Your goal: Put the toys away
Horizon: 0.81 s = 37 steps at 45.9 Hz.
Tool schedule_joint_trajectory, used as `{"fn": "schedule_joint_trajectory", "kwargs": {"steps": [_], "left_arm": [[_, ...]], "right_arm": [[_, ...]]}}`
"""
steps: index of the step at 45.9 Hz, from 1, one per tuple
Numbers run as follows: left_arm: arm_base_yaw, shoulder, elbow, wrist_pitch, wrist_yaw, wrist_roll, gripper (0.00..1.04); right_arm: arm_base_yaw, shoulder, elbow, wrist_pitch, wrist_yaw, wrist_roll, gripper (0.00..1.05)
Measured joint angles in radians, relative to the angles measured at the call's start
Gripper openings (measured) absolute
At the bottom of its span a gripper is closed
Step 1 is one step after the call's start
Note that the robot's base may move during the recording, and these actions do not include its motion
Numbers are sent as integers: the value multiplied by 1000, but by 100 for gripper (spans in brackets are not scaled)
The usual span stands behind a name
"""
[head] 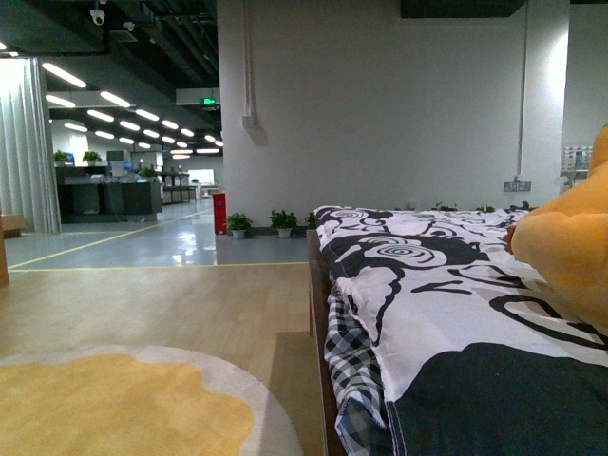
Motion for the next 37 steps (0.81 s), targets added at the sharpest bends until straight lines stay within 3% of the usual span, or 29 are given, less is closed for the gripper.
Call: {"fn": "schedule_joint_trajectory", "kwargs": {"steps": [6,12,37], "left_arm": [[0,0,0,0,0,0,99],[0,0,0,0,0,0,99],[0,0,0,0,0,0,99]], "right_arm": [[81,125,34,76,87,-69,98],[92,238,53,176,150,-126,98],[-25,467,77,360,248,-115,98]]}}
